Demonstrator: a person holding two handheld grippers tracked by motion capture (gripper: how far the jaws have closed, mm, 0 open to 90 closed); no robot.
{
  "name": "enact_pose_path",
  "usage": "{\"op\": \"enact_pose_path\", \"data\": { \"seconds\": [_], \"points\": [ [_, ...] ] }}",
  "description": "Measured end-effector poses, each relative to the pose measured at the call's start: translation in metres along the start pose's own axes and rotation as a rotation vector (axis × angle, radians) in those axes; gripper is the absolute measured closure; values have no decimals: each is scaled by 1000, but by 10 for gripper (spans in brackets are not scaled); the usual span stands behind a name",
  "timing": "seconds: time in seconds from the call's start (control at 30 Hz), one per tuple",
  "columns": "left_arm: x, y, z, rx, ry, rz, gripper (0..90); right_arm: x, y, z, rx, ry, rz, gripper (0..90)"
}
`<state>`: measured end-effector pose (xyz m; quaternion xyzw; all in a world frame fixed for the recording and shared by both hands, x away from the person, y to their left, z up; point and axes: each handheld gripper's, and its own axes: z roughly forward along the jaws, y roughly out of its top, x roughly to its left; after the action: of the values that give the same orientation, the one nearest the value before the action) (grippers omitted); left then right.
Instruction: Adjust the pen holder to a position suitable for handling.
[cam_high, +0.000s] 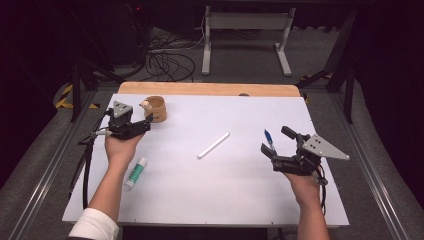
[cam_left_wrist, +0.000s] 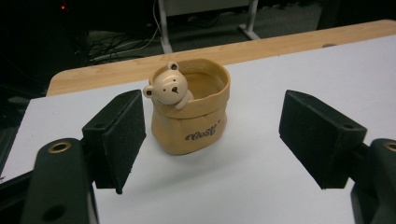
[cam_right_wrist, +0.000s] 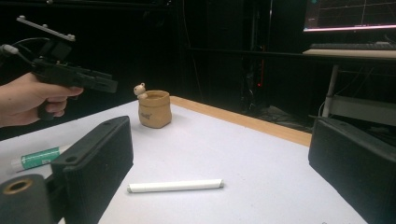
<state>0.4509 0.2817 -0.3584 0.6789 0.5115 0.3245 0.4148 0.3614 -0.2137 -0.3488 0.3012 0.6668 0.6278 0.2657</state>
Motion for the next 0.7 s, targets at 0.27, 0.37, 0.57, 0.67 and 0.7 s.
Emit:
{"op": "enact_pose_path", "data": {
  "seconds": [0.27, 0.37, 0.57, 0.67, 0.7],
  "points": [
    [7, 7, 19, 30, 37, -68, 232, 0, 1, -1, -5, -4, 4, 75],
    [10, 7, 26, 37, 38, -106, 233, -1, 1, -1, -1, -7, 0, 75],
    [12, 7, 39, 60, 51, -132, 238, -1, 1, -1, -3, -10, 0, 75],
    [11, 7, 46, 78, 53, -127, 240, -1, 1, -2, -5, -9, 1, 75],
    [10, 7, 48, 86, 55, -116, 240, -1, 0, -1, -5, -8, 0, 75]
  ]
}}
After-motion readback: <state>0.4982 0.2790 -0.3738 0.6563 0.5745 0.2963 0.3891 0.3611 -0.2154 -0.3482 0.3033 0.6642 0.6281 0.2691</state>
